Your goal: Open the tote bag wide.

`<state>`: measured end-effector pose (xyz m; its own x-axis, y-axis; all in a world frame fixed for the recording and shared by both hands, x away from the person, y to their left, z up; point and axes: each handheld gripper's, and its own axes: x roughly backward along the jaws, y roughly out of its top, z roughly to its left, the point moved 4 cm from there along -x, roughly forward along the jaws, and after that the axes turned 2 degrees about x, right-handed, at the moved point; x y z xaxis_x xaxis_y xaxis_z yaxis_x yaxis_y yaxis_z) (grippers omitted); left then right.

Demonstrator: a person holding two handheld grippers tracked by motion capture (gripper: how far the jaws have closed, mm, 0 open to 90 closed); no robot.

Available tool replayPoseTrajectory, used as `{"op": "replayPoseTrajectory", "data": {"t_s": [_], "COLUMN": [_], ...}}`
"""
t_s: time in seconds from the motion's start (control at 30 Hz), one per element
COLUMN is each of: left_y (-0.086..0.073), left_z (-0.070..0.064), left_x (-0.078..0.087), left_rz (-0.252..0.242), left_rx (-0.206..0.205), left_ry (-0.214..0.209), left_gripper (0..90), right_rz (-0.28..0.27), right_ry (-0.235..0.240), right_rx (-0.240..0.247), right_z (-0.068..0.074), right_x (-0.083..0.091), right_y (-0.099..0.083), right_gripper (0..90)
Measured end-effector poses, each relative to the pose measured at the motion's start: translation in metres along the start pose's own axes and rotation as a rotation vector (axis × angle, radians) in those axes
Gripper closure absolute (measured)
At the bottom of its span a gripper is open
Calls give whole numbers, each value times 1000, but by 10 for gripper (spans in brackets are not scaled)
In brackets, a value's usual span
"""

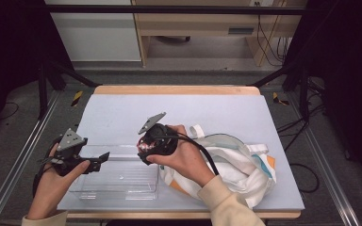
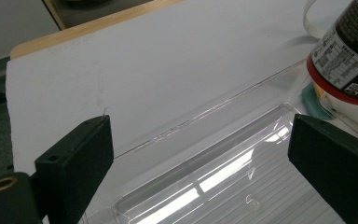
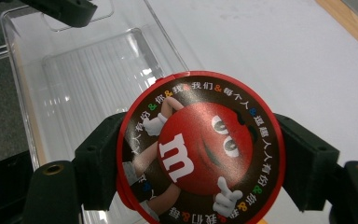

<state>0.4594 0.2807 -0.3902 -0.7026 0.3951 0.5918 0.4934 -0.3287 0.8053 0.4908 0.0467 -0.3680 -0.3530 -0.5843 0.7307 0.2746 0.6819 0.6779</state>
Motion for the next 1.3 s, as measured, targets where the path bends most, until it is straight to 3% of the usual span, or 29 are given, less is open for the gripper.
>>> {"op": "replayPoseTrajectory", "data": {"t_s": [0.6, 1.3], "left_y": [-2, -2], "left_z": [10, 11], "left_x": [5, 4], "left_rz": [-16, -11], "left_rx": [30, 30], "left_ry": [10, 10], "left_gripper": [70, 69], "right_rz": [35, 69], "right_ry": [21, 34], "right_rx": [26, 29], "right_z": [15, 16], "right_x": [-14, -27], "right_y": [3, -4], "right_gripper": [260, 260]}}
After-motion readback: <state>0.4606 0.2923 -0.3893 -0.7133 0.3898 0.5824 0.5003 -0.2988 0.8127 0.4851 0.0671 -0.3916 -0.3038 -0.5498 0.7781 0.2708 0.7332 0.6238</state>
